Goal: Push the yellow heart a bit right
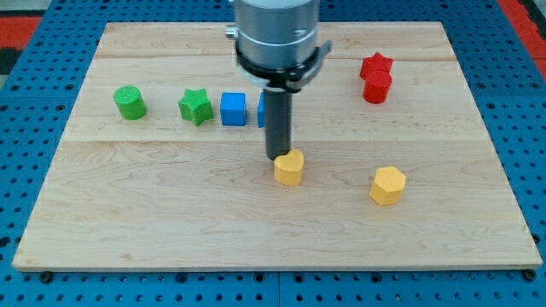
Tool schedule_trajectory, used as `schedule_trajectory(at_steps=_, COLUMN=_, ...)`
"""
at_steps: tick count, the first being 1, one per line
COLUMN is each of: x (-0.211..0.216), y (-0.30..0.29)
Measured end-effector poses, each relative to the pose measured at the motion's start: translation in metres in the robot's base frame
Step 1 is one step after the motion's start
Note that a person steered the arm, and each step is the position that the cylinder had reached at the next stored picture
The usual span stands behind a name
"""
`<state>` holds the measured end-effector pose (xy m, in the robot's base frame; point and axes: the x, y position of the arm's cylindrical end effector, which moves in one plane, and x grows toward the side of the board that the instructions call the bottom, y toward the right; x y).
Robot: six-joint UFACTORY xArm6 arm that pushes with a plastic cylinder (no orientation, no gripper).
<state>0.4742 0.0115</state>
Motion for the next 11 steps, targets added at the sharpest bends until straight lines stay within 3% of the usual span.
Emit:
schedule_trajectory(at_steps=2, x=0.042, y=-0.012)
schedule_trajectory(at_steps=3, x=0.051, y=-0.069)
schedule_trajectory(at_steps=4, x=0.078, y=-0.052)
schedule_trajectory(at_steps=8, x=0.077, y=0.031)
schedule_trajectory(at_steps=10, x=0.078, y=0.031)
schedule_trajectory(at_steps=11, x=0.091, y=-0.018)
